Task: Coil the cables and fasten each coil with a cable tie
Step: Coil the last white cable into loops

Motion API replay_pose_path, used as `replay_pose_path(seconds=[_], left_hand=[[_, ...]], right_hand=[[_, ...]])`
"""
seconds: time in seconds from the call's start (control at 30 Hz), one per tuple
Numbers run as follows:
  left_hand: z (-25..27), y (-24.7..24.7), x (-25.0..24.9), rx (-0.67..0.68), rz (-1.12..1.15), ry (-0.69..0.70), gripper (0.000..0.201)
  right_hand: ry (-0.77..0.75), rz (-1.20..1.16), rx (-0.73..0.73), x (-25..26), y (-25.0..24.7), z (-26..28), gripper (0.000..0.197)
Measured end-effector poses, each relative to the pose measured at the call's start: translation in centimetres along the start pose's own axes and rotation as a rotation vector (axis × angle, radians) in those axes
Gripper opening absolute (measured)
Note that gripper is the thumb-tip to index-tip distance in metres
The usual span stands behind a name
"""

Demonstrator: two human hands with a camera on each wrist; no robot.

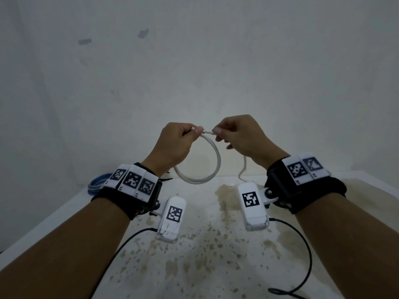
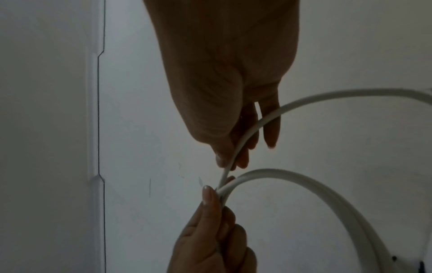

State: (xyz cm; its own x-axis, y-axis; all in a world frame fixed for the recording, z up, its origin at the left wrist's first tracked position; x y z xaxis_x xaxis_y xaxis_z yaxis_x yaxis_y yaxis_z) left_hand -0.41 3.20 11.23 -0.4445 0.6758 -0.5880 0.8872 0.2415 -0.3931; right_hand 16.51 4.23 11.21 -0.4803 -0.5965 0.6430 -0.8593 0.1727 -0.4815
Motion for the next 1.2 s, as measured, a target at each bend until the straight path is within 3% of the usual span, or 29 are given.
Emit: replay_pose_path(seconds=[0.17, 0.3, 0.37, 0.5, 0.7, 1.03, 1.13, 1.2], left_hand=[[-0.2, -0.6, 0.1, -0.088, 0.045, -0.006, 0.033], [0.0, -0.3, 0.4, -0.039, 0.184, -0.029, 0.03], [0.0, -0.2, 0.5, -0.018, 0.225, -0.039, 0.029], [0.0, -0.1, -0.1, 0.01, 0.202, -0.004, 0.031], [0.2, 0.2, -0.8, 0.065, 0.115, 0.045, 0.027], [0.4, 0.9, -0.2, 0.038, 0.055, 0.0, 0.026], [1.1, 0.9, 0.6, -0.054, -0.097, -0.063, 0.03], [2.3, 0.5, 1.0, -0.165, -0.113, -0.213, 0.025]], right_hand=[[0.173, -0.4, 0.08, -1.5, 0.8, 1.0, 0.02], [0.214, -0.292, 0.084, -3.1, 1.2, 1.0, 0.025], [0.225, -0.327, 0.202, -3.3, 2.4, 1.3, 0.02], [0.345, -0.951, 0.52, -1.7, 5.4, 3.2, 0.037], [0.45, -1.169, 0.632, -1.3, 6.9, 4.2, 0.03], [0.508, -1.005, 0.362, -2.2, 6.5, 3.1, 0.046], [0.49, -0.966, 0.135, -2.7, 4.9, 2.1, 0.045], [0.46, -1.02, -0.062, -3.0, 3.4, 1.4, 0.044]])
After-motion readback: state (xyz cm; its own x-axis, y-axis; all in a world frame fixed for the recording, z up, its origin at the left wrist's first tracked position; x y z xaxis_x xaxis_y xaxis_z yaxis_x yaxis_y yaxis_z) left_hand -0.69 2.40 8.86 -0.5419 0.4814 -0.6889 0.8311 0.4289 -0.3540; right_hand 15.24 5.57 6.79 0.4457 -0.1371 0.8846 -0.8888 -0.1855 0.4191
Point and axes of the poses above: each hand's wrist, its own z-axis away from the middle knuckle, its own y-axis out of the palm, x = y × z, the point moved 7 cm from there along -z, towards the middle knuckle, and after that the axes turned 3 degrees about z, right-handed, at the moved point
